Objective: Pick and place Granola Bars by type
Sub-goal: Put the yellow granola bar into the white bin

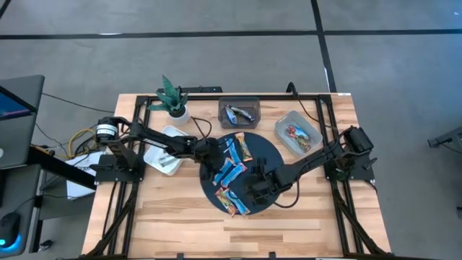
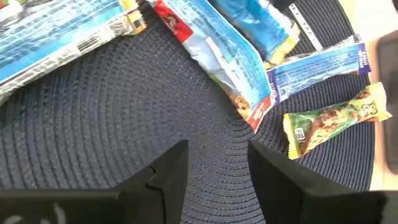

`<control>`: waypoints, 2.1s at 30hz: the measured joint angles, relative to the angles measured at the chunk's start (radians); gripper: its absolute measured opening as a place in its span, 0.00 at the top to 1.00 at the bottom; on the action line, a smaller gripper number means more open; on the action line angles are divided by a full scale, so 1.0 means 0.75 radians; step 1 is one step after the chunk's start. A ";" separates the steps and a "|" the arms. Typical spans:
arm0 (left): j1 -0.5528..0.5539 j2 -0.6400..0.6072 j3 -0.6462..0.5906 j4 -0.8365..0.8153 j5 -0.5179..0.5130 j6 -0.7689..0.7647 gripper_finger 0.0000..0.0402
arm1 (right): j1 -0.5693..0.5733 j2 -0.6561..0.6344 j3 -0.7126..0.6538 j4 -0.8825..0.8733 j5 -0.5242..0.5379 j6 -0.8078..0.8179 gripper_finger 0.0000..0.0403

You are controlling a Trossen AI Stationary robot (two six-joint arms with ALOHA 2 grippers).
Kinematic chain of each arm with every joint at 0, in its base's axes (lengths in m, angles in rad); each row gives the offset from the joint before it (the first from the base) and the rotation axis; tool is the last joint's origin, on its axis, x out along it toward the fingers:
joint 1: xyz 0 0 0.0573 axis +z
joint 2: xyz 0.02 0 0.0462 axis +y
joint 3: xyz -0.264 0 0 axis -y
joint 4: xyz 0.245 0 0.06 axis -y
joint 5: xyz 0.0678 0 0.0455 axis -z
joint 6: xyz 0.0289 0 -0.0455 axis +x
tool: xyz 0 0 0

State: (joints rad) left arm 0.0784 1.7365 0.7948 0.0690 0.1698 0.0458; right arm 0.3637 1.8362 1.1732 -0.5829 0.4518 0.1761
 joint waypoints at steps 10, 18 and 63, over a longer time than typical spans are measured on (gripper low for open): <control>0.007 0.001 0.000 -0.004 -0.020 0.022 0.71 | -0.003 0.000 0.000 0.006 -0.001 0.000 0.63; 0.007 0.000 0.000 -0.005 -0.033 0.066 0.97 | -0.003 0.000 0.000 0.011 -0.001 0.000 0.63; -0.541 -0.865 -0.024 -1.644 -1.116 -1.018 1.00 | -0.116 0.001 -0.001 0.100 0.064 -0.177 0.63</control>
State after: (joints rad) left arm -0.3273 1.0877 0.7770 -1.1638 -0.6673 -0.7179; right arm 0.2765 1.8370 1.1728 -0.5076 0.4995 0.0433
